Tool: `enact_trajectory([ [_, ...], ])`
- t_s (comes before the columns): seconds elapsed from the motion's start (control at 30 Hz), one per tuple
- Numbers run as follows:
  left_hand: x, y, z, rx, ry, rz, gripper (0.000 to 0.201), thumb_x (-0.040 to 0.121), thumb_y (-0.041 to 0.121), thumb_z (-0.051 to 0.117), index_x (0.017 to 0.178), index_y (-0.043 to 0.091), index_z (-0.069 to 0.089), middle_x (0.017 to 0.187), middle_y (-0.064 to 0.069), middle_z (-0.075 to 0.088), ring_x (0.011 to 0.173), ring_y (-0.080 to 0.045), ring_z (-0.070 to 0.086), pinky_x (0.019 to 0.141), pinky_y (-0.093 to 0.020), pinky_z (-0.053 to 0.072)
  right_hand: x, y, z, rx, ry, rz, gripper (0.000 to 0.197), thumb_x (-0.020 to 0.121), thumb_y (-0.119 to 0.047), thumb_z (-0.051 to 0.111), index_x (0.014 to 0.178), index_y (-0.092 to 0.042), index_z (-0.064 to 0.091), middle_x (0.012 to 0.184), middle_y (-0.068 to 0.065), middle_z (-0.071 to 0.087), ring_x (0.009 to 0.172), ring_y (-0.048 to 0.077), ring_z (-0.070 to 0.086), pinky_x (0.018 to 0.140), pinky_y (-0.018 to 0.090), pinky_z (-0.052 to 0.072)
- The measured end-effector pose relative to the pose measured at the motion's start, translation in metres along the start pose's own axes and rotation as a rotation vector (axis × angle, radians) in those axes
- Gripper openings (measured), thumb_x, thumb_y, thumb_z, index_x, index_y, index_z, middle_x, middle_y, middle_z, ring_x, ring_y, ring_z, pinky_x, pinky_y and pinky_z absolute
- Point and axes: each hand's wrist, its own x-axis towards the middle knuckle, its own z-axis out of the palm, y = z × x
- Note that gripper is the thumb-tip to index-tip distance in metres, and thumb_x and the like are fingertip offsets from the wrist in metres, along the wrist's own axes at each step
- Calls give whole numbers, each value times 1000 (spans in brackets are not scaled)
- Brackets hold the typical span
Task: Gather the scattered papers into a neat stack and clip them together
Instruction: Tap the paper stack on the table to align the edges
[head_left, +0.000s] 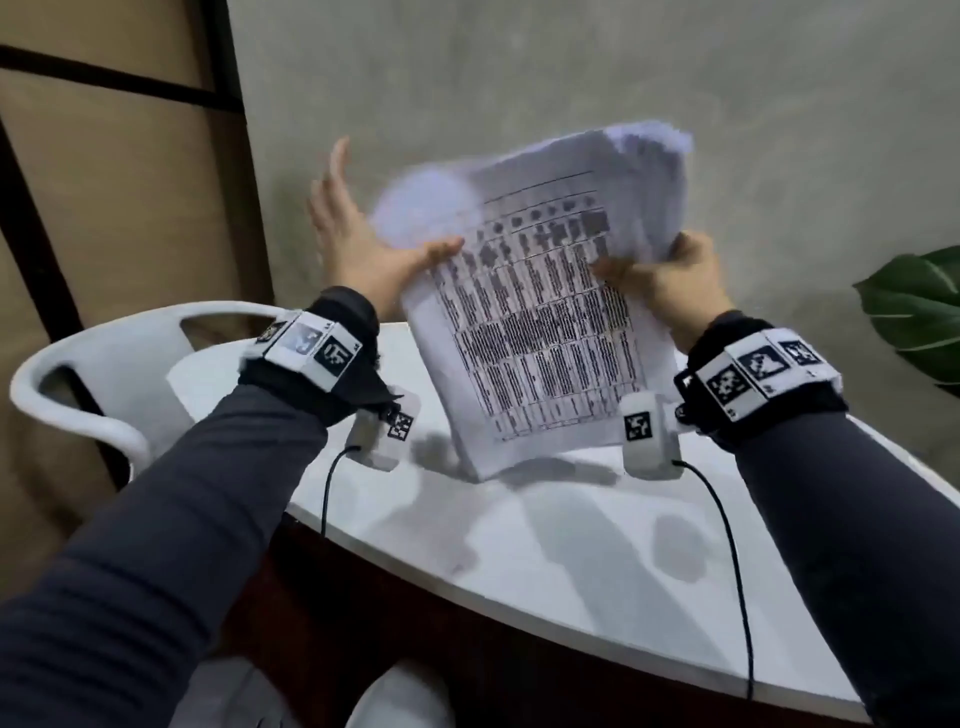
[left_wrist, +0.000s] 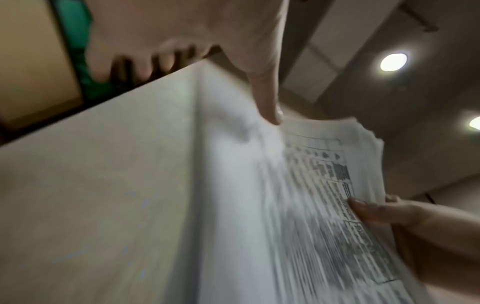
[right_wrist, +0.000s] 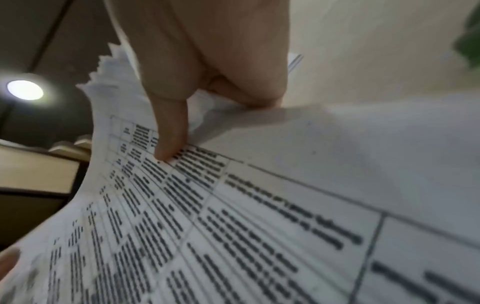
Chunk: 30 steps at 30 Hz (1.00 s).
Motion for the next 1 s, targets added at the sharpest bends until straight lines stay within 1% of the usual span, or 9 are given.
enact_trajectory([
  [0.07, -8, -4, 8, -285, -204, -243, 108, 54, 43, 83, 140, 6, 30, 128, -6, 56, 115, -5, 57, 111, -36, 35, -4, 11, -1, 138, 45, 86, 28, 68, -5, 78, 87, -11, 58, 81, -3, 68, 73, 11, 66, 72, 22, 55],
  [0.13, -17, -3, 19, -465, -283, -392, 60, 70, 20, 79, 121, -2, 54, 90, 3, 72, 75, 6, 67, 102, -35, 46, -8, 18, 5, 247, 75, 145, 28, 72, -5, 74, 90, -11, 53, 85, 0, 65, 77, 11, 64, 77, 21, 54],
  [0.33, -23, -6, 27, -476, -231, -325, 22, 69, 5, 78, 82, 10, 61, 65, 14, 70, 53, 13, 62, 67, -8, 54, -20, 44, 9, 232, 65, 143, 26, 75, -11, 72, 94, -15, 56, 86, -1, 68, 80, 10, 65, 87, 29, 52],
  [0.47, -25, -10, 22, -514, -286, -306, 63, 51, 24, 88, 102, 14, 52, 92, 5, 66, 80, -5, 67, 92, -35, 54, -23, 52, 7, 75, -9, 154, 45, 76, -11, 74, 115, -13, 53, 108, 5, 66, 100, 21, 64, 99, 42, 48],
  [0.57, -20, -3, 21, -568, -261, -303, 101, 25, 48, 90, 109, 15, 46, 99, 2, 66, 87, -12, 68, 92, -35, 54, -19, 40, 14, 58, 65, 64, 89, 58, -38, 85, 131, -15, 39, 128, 7, 58, 115, 21, 59, 104, 46, 45],
  [0.67, -17, 7, 22, -523, -219, -247, 120, 32, 51, 88, 133, 16, 32, 133, -10, 52, 119, -20, 56, 104, -39, 45, -8, 25, 20, -104, 198, -230, 114, 59, -42, 83, 147, -21, 15, 147, 3, 31, 130, 11, 39, 113, 24, 32],
  [0.77, -15, 8, 21, -417, -181, -105, 100, 62, 32, 83, 143, 27, 24, 151, -6, 31, 134, -12, 36, 109, -19, 36, 0, 11, 21, -371, 168, -423, 96, 73, -36, 76, 148, -23, 18, 126, 8, 34, 106, 5, 40, 88, -9, 25],
  [0.93, -14, 4, 20, -440, -163, -13, 37, 79, 27, 68, 109, 20, 49, 96, 6, 56, 71, 12, 56, 70, -11, 50, 5, 17, 16, -448, 228, -438, 50, 80, -32, 71, 119, -4, 58, 113, 9, 47, 105, 10, 44, 90, 1, 32],
  [1.0, -14, 6, 20, -441, -169, -35, 28, 82, 27, 66, 104, 26, 49, 93, 6, 54, 77, 3, 61, 76, -21, 54, 4, 16, 16, -394, 274, -429, 52, 79, -32, 72, 118, -4, 53, 116, 12, 51, 102, 11, 45, 89, 6, 36],
])
